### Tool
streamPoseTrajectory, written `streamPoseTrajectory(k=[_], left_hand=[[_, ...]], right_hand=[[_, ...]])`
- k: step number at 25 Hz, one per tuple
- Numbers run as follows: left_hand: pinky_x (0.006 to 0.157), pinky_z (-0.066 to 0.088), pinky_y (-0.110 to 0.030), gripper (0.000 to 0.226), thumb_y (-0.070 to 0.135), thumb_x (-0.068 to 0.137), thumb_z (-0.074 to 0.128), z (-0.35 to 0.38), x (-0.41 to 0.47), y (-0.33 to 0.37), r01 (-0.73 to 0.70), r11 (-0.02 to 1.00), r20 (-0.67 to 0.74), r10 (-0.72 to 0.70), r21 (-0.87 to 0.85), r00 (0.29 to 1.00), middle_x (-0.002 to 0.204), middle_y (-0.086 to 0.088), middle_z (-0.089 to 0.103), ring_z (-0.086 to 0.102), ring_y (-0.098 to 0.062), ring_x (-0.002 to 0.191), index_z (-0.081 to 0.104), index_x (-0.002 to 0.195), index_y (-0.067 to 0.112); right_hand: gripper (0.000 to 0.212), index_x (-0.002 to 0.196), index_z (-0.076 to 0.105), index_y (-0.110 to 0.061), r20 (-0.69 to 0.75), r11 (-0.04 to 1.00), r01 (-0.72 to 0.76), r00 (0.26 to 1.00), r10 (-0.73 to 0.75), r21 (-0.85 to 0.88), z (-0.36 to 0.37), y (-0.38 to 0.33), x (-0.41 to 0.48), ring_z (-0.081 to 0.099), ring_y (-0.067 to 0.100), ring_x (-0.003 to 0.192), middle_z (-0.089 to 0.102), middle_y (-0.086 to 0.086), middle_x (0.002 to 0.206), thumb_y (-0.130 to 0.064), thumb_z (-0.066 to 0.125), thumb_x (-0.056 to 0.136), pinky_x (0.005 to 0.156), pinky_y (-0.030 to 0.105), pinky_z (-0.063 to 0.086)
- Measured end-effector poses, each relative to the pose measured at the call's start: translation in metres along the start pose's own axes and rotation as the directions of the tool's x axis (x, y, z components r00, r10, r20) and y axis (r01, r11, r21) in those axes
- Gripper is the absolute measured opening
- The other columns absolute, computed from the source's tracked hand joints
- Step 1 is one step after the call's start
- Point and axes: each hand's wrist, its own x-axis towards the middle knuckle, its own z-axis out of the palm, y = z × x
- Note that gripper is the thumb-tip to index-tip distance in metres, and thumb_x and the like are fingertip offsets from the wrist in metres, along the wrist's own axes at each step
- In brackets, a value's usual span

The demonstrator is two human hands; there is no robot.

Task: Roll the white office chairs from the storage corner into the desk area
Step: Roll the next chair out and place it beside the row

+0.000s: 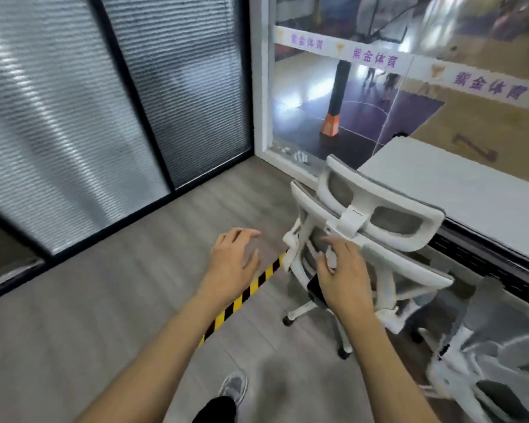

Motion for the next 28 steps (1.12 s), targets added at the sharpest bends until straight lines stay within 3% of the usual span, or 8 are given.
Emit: streamPoseTrajectory(k=[5,12,20,25,28], left_hand=[[0.096,0.031,-0.022,0.028,0.029,0.099,0.053,-0.111,-0.109,-0.049,0.222,0.973,-0.249,-0.2,0.062,0.948,0.123,0.011,0.055,0.043,-0.012,0.115,0.057,0.127,0.029],[0.096,0.043,-0.04,0.032,0.037,0.092,0.047,-0.284,-0.322,-0.161,0.528,0.846,-0.579,-0.397,0.069,0.712,0.117,0.005,0.059,0.051,-0.02,0.108,0.063,0.117,0.026],[0.085,0.042,-0.039,0.032,0.043,0.09,0.043,-0.462,-0.592,-0.278,0.802,0.588,-0.746,-0.486,0.105,0.454,0.11,0.008,0.062,0.057,-0.023,0.1,0.063,0.112,0.03],[0.099,0.032,-0.035,0.03,0.04,0.094,0.045,-0.54,-0.725,-0.346,0.918,0.393,-0.816,-0.516,0.045,0.261,0.127,0.012,0.056,0.049,-0.016,0.116,0.056,0.122,0.034],[0.1,0.029,-0.035,0.038,0.045,0.091,0.04,-0.586,-0.789,-0.405,0.959,0.281,-0.839,-0.511,0.043,0.188,0.133,0.012,0.053,0.046,-0.017,0.124,0.056,0.124,0.035]], right_hand=[[0.027,0.121,0.063,-0.022,0.161,0.946,0.269,0.94,-0.299,0.182,0.066,-0.131,-0.036,0.054,0.015,0.108,0.06,-0.007,0.117,-0.019,0.061,0.094,0.094,0.034,0.044],[0.026,0.123,0.062,-0.025,0.3,0.747,0.47,0.711,-0.636,0.469,0.184,-0.364,-0.17,0.055,0.01,0.112,0.058,-0.013,0.118,-0.023,0.056,0.097,0.096,0.031,0.046],[0.029,0.117,0.063,-0.026,0.312,0.498,0.467,0.42,-0.852,0.731,0.329,-0.613,-0.414,0.06,0.015,0.106,0.06,-0.011,0.114,-0.031,0.051,0.092,0.094,0.044,0.049],[0.035,0.125,0.063,-0.026,0.319,0.368,0.467,0.184,-0.93,0.804,0.404,-0.739,-0.535,0.056,0.01,0.118,0.06,-0.011,0.124,-0.031,0.051,0.092,0.103,0.037,0.046],[0.037,0.128,0.062,-0.028,0.299,0.31,0.422,0.093,-0.95,0.852,0.463,-0.814,-0.6,0.053,0.009,0.124,0.059,-0.012,0.129,-0.03,0.054,0.092,0.105,0.041,0.045]])
